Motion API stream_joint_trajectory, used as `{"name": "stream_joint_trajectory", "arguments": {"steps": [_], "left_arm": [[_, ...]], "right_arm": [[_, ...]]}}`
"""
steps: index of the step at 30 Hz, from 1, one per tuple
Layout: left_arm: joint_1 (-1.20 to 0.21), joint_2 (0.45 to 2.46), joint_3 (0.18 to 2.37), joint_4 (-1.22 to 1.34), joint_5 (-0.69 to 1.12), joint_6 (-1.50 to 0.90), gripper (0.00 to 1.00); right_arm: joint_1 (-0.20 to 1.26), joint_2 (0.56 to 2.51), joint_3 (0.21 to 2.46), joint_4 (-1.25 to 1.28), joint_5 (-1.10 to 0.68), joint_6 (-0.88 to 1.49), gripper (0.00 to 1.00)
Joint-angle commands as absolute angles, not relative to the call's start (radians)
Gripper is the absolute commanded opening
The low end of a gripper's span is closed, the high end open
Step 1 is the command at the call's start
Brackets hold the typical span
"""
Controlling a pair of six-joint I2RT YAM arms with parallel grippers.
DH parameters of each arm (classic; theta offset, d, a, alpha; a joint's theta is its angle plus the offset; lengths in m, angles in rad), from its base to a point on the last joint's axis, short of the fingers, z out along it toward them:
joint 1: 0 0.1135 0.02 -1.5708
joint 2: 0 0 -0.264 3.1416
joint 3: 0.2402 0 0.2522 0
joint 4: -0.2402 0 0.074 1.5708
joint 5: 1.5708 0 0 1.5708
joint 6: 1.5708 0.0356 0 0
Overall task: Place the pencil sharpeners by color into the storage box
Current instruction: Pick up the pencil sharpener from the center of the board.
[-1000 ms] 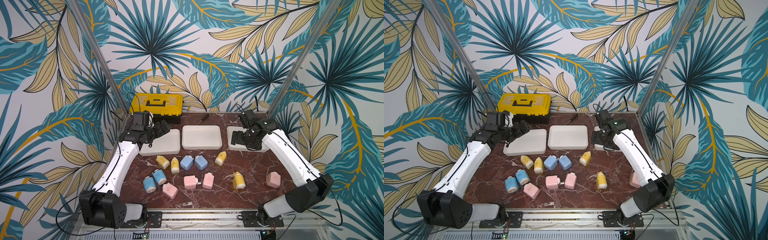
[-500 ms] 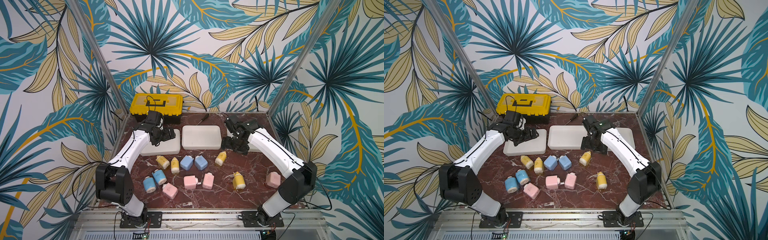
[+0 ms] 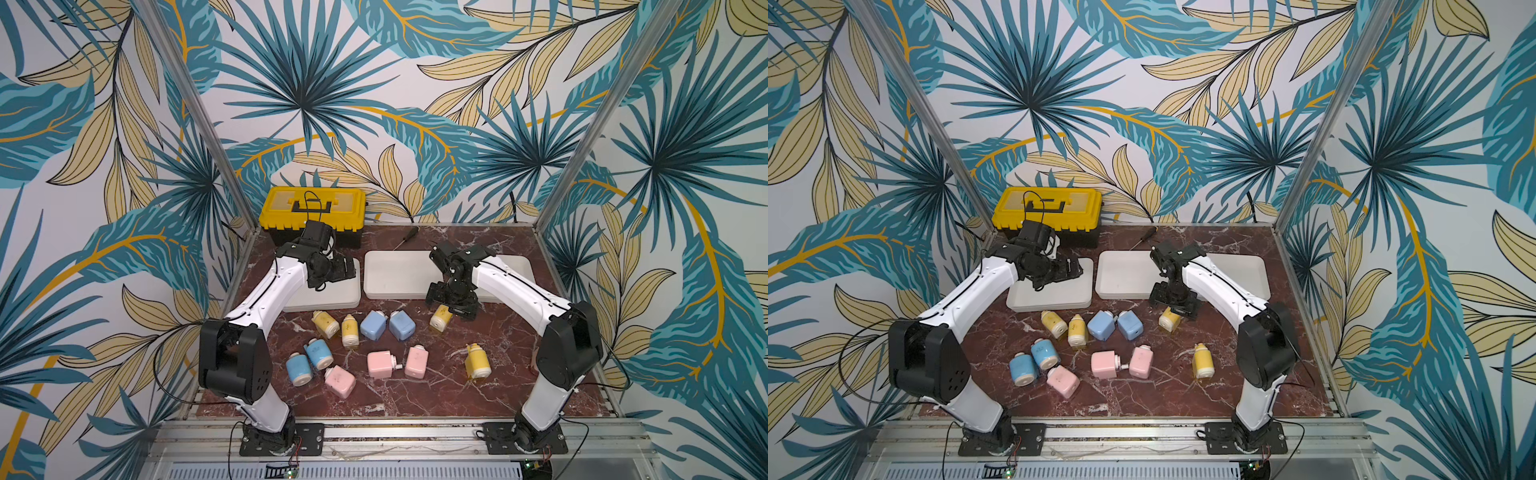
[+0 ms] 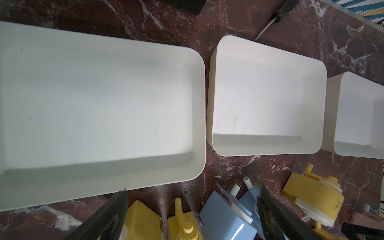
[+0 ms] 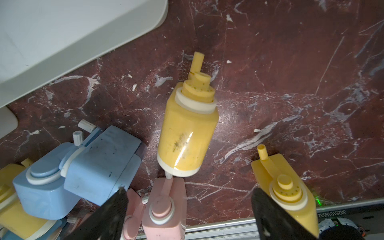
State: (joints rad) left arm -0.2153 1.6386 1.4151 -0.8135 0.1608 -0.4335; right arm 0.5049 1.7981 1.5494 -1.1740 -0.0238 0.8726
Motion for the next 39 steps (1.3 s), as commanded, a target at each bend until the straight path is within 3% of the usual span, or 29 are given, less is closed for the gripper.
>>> {"name": "stream_joint_trajectory", "arguments": {"steps": [1,19,39], "left_arm": [[-0.216,1.647,1.430,-0.826,0.167,-0.419,0.99],[-0.202,1.635,1.410,-0.825,0.156,-0.457,0.99],[-0.192,1.645,1.399,-0.825,0.162,-0.463,0.99]], "right_arm": [[0.509,1.824,1.532,-1.147,-0.033,0.915,0.93],[0.479,1.903,1.468,-1.057,-0.065,0.936,0.83],[0.460,1.963,1.445,-1.019,-0.102,0.901,0.59]]}}
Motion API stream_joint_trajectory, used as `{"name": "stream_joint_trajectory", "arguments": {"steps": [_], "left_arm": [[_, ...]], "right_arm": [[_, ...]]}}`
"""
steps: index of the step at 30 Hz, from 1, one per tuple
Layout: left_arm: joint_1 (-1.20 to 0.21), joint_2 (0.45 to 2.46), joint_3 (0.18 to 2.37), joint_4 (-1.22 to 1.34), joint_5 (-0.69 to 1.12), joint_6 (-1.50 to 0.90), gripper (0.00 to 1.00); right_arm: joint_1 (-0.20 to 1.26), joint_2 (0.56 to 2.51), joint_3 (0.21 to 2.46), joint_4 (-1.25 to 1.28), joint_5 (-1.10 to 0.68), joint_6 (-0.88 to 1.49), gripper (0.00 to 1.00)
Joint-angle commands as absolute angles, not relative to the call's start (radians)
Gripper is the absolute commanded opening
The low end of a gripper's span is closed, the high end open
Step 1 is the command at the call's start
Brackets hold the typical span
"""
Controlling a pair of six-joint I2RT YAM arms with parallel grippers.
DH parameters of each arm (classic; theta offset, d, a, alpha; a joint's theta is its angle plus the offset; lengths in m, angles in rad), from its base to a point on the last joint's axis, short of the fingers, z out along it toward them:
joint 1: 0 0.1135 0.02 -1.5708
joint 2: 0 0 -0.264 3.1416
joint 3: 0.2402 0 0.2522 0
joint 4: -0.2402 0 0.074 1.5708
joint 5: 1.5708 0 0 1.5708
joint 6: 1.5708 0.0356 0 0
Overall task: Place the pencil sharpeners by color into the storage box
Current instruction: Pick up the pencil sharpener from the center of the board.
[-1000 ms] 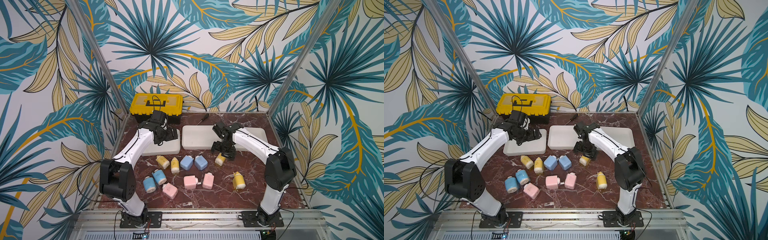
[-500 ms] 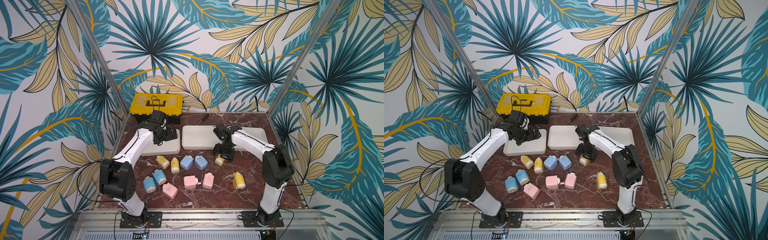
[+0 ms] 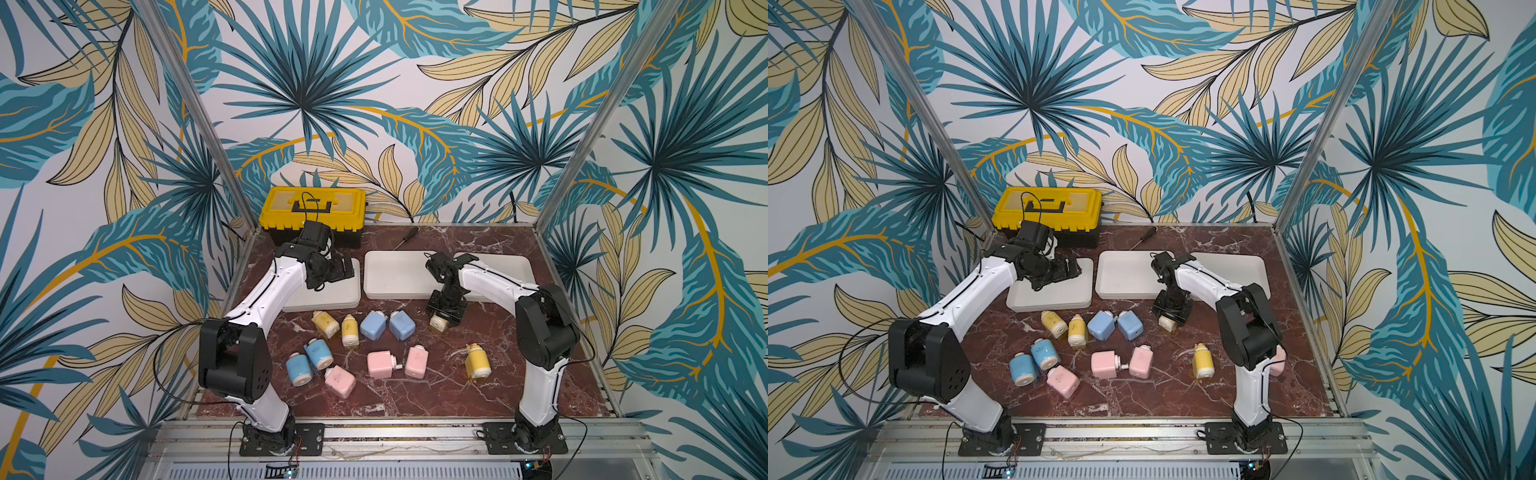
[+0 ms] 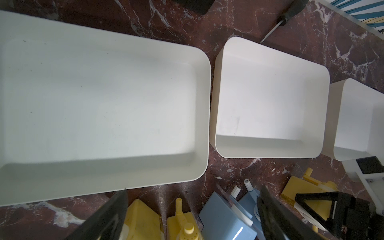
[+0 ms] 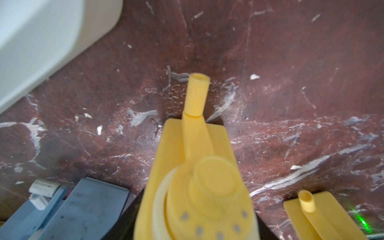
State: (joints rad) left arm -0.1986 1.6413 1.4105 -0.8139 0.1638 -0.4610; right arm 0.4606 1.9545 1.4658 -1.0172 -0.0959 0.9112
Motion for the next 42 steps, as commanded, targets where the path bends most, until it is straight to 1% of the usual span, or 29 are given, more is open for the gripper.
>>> {"name": "stream_joint_trajectory", "arguments": {"steps": [1,8,16,26,32,38,42], "left_arm": [[-0.192,1.644,1.399,-0.825,0.162,-0.463,0.99],[-0.192,1.647,1.399,-0.824,0.171,-0.471,0.99],[-0.191,1.645,1.396,-0.825,0.175,-0.476,0.99],[-0.192,1.641,1.393,-0.824,0.175,-0.483,0.99],[-0.191,1.634,1.385,-0.826,0.177,-0.483,0.99],[-0.191,1.627,1.378,-0.826,0.178,-0.485,0.99],[-0.191,1.628,1.373,-0.826,0.180,-0.488,0.99]], "right_arm": [[0.460,1.963,1.445,-1.019,-0.103,0.895,0.58],[0.460,1.963,1.445,-1.041,-0.082,0.864,0.48],[0.459,1.957,1.489,-1.089,-0.063,0.801,0.42],[0.460,1.944,1.605,-1.244,-0.027,0.674,0.40],[0.453,1.934,1.721,-1.367,0.010,0.582,0.40],[0.394,1.937,1.840,-1.471,0.045,0.501,0.40],[0.321,1.946,1.924,-1.517,0.055,0.455,0.40]]}}
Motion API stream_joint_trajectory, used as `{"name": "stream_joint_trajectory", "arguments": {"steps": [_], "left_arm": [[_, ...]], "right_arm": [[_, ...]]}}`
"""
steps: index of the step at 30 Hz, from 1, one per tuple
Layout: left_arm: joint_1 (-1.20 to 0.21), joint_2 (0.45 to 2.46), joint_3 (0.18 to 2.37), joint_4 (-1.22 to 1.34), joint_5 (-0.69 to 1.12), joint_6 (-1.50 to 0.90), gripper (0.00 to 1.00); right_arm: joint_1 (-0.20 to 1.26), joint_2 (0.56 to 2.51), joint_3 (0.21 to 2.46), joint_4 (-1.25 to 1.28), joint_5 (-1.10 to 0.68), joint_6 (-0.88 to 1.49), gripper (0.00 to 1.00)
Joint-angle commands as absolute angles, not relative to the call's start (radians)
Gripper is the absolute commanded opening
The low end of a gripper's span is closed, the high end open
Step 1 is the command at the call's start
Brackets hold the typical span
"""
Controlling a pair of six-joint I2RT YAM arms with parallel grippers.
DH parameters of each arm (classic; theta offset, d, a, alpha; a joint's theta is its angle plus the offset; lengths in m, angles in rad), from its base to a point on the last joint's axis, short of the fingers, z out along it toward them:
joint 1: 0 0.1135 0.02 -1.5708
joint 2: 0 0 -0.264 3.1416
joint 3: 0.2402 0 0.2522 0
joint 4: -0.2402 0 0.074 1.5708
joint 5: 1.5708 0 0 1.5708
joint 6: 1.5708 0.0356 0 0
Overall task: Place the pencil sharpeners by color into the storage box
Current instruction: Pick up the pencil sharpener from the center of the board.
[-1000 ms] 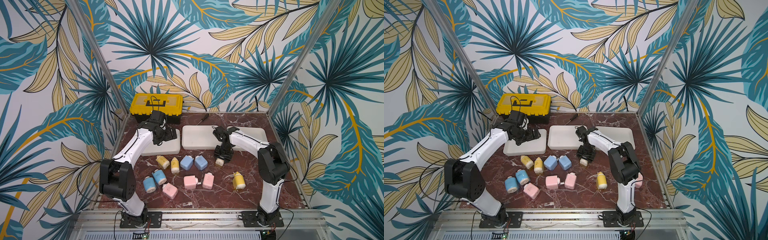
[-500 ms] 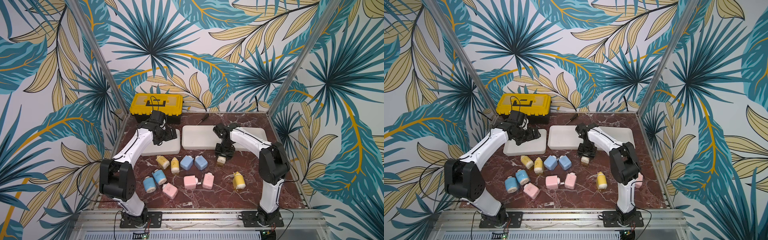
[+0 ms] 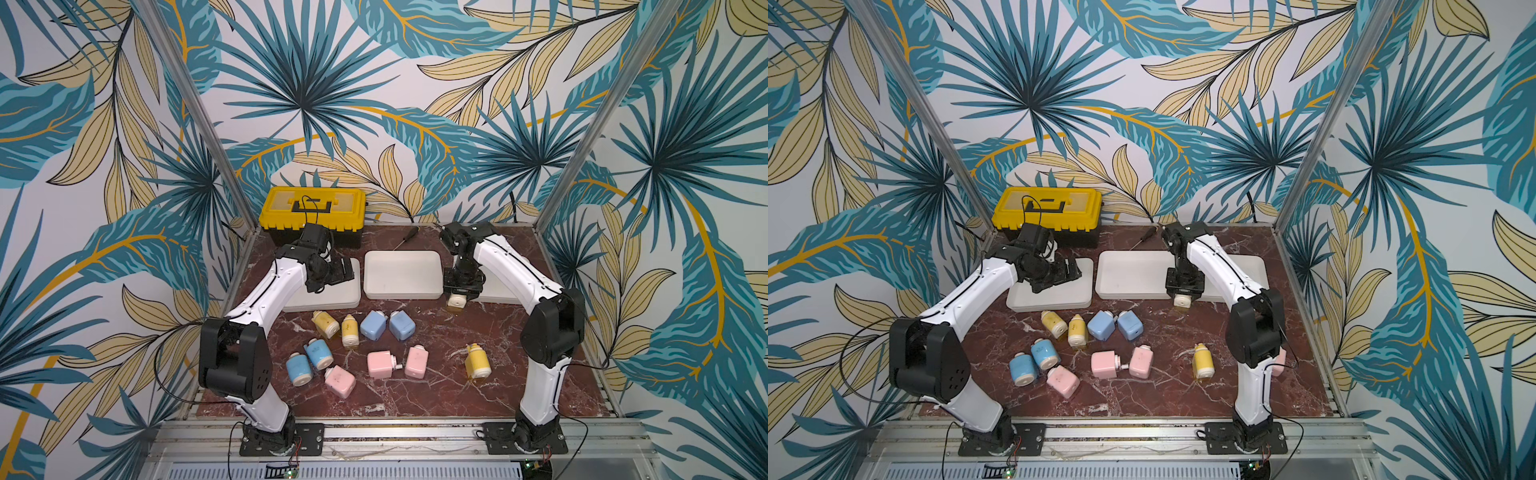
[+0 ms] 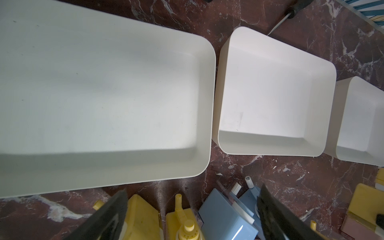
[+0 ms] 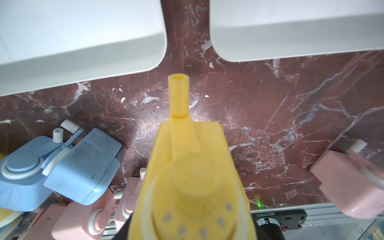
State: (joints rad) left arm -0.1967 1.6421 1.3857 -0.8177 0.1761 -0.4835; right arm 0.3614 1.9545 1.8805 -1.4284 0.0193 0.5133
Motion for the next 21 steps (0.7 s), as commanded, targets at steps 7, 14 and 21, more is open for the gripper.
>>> {"name": "stream_joint_trajectory", "arguments": {"steps": [7,14,21], "left_arm": [[-0.190,1.622,1.368,-0.826,0.179,-0.489,0.99],[-0.191,1.618,1.364,-0.825,0.172,-0.483,0.99],[-0.192,1.600,1.345,-0.826,0.150,-0.467,0.99]], "right_arm": [[0.220,2.036,2.072,-1.546,0.121,0.369,0.40],[0.178,2.231,2.305,-1.584,0.157,0.281,0.39],[0.143,2.357,2.422,-1.587,0.170,0.247,0.39]]}}
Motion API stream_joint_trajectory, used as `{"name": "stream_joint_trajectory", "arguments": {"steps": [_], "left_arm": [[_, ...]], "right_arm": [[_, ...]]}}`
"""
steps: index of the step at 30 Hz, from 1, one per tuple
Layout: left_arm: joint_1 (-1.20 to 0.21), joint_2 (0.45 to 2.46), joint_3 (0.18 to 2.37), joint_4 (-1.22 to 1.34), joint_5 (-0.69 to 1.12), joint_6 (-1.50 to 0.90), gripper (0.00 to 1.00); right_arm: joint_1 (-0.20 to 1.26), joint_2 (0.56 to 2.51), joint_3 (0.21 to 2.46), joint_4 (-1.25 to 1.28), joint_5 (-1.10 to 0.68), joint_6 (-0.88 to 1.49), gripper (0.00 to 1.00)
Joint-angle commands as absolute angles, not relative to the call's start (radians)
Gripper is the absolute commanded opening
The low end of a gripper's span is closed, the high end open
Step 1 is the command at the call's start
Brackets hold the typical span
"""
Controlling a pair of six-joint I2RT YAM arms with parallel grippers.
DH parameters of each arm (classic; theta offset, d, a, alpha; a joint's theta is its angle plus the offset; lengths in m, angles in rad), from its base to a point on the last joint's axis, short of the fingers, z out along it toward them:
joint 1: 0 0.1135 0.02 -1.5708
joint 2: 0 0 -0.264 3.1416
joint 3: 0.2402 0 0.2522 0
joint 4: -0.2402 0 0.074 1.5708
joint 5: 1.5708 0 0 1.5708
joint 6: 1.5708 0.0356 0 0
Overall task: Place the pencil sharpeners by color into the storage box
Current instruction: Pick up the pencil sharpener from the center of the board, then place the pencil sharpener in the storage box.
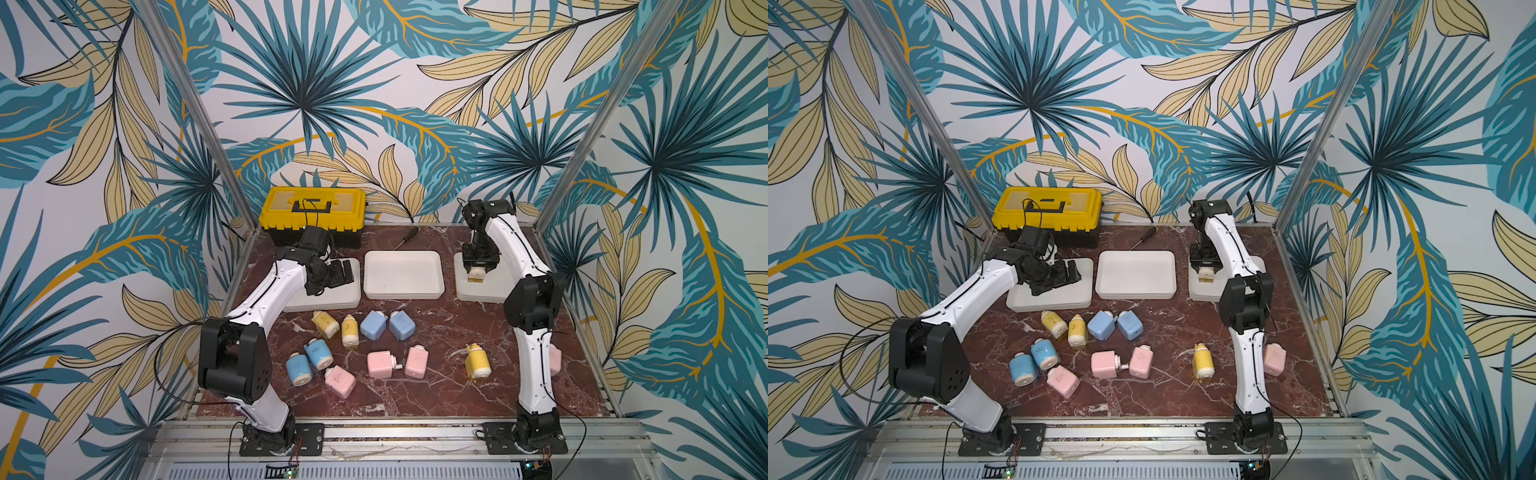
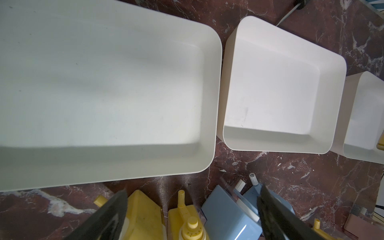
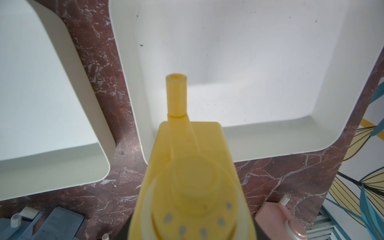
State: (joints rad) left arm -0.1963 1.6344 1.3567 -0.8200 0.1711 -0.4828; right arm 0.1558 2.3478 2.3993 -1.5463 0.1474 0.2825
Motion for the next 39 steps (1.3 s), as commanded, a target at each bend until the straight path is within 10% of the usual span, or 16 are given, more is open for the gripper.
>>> {"name": "stream_joint_trajectory", "arguments": {"steps": [1,39], "left_arm": [[-0.192,1.602,1.346,-0.827,0.148,-0.465,0.99],[-0.191,1.645,1.336,-0.827,0.163,-0.463,0.99]], "right_arm": [[0.142,2.366,2.421,-1.584,0.164,0.243,0.39],[0.144,2.405,2.320,-1.516,-0.055,0.134,0.37]]}}
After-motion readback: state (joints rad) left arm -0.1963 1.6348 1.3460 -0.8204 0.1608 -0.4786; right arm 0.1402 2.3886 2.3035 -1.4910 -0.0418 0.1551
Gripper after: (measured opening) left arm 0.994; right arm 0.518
